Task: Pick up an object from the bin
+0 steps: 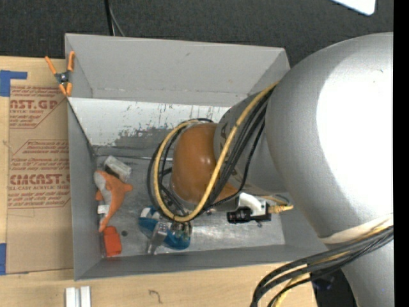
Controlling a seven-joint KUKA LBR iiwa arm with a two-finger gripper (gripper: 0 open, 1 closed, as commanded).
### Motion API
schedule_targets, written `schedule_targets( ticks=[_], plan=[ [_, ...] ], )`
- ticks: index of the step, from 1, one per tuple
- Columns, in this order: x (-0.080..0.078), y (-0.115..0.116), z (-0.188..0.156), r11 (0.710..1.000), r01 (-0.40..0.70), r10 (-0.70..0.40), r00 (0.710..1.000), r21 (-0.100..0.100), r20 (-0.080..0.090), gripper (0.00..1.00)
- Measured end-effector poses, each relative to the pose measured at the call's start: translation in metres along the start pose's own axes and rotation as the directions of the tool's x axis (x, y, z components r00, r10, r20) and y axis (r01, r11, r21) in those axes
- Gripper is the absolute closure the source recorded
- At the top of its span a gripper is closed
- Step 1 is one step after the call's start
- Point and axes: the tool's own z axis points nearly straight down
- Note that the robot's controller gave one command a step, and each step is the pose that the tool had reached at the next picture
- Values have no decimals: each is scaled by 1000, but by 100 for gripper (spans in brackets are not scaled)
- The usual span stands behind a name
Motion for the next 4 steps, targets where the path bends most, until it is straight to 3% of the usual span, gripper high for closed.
schedule_targets(
  ticks=[1,4],
  plan=[
    [2,-2,-8,1000,0,0,1000,9,-12,100],
    [4,-2,-44,1000,1,-1,1000,12,-17,100]
  ],
)
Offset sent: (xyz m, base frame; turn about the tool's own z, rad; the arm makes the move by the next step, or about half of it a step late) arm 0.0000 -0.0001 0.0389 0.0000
